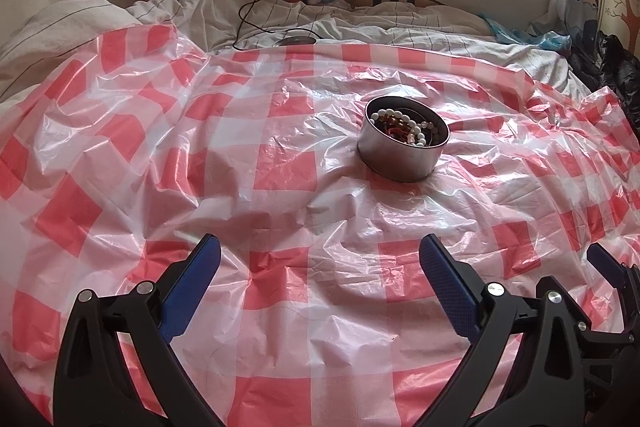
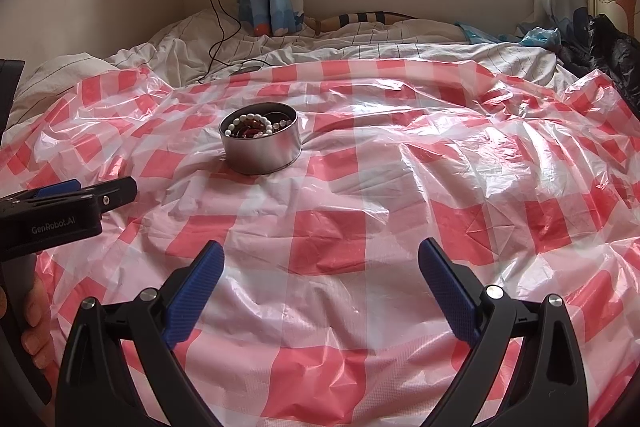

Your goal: Organize jewelry

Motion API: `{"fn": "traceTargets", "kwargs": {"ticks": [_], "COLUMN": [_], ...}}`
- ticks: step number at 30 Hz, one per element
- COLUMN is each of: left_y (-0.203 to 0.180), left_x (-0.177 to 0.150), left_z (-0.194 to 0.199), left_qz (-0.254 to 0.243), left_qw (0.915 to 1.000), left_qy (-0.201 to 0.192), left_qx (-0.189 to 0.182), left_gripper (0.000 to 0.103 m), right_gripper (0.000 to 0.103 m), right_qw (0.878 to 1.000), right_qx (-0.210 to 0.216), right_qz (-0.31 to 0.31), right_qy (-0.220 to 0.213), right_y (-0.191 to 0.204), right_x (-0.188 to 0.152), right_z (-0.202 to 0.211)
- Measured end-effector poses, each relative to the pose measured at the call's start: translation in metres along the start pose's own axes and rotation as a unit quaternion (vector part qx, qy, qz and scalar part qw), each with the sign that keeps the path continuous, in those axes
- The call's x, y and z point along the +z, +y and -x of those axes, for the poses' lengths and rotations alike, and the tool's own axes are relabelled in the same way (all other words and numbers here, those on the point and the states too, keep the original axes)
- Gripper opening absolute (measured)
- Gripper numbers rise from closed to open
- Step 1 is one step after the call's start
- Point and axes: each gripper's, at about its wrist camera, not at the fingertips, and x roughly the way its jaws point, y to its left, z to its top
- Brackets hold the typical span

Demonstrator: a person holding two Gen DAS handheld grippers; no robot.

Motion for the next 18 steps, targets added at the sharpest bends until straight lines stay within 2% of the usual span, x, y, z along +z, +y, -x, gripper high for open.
{"fn": "traceTargets", "kwargs": {"ticks": [4, 7, 10, 15, 18], "left_y": [-0.004, -0.004, -0.005, -0.003, -0.004], "left_x": [-0.003, -0.005, -0.003, -0.002, -0.003], "left_z": [-0.003, 0.004, 0.007, -0.005, -0.005], "left_qz": [-0.009, -0.008, -0.018, -0.013, -0.02], "left_qw": [0.9998, 0.9989, 0.999, 0.9998, 0.9997], "left_qy": [0.009, -0.017, -0.025, 0.01, 0.01], "left_qx": [-0.012, -0.044, -0.033, -0.01, 0.005], "left_gripper": [0.095, 0.095, 0.095, 0.095, 0.095], "right_gripper": [0.094, 0.094, 0.094, 0.094, 0.094], "right_qw": [1.0, 1.0, 1.0, 1.0, 1.0], "right_qx": [0.0, 0.0, 0.0, -0.001, 0.0], "right_qz": [0.0, 0.0, -0.003, -0.004, -0.004], "right_qy": [0.002, 0.001, -0.002, -0.003, -0.003], "right_y": [0.0, 0.0, -0.001, -0.002, -0.002], "right_x": [0.0, 0.0, 0.0, 0.0, 0.0], "right_z": [0.0, 0.0, 0.0, 0.0, 0.0]}}
